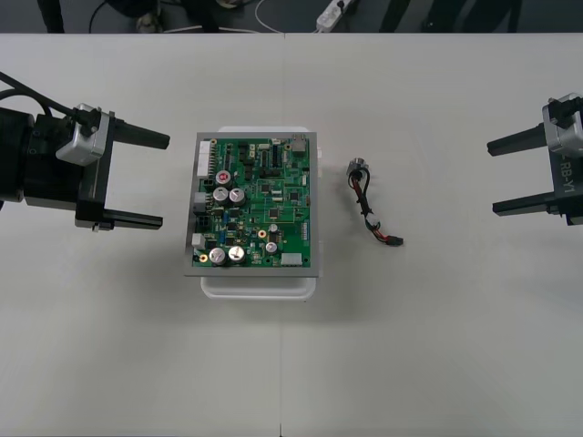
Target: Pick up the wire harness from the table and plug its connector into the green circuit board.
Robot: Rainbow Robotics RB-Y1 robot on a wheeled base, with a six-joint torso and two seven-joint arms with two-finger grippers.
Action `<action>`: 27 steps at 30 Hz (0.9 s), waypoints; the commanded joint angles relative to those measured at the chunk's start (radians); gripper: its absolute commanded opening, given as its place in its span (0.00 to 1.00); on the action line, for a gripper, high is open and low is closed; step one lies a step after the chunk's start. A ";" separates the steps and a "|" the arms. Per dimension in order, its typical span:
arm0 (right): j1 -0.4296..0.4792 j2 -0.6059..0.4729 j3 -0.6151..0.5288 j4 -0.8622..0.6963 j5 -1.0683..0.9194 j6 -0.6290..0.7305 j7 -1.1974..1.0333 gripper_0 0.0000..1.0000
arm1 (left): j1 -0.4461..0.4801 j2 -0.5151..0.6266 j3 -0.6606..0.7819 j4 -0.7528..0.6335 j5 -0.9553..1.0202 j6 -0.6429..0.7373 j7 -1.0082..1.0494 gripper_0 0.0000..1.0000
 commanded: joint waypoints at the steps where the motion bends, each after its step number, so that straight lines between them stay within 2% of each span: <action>1: 0.008 0.007 -0.018 -0.023 0.003 0.001 -0.013 0.69 | -0.004 0.037 -0.009 -0.008 0.016 -0.032 -0.038 1.00; 27: 0.008 0.007 -0.018 -0.023 0.003 0.001 -0.013 0.69 | -0.004 0.037 -0.009 -0.008 0.016 -0.032 -0.038 1.00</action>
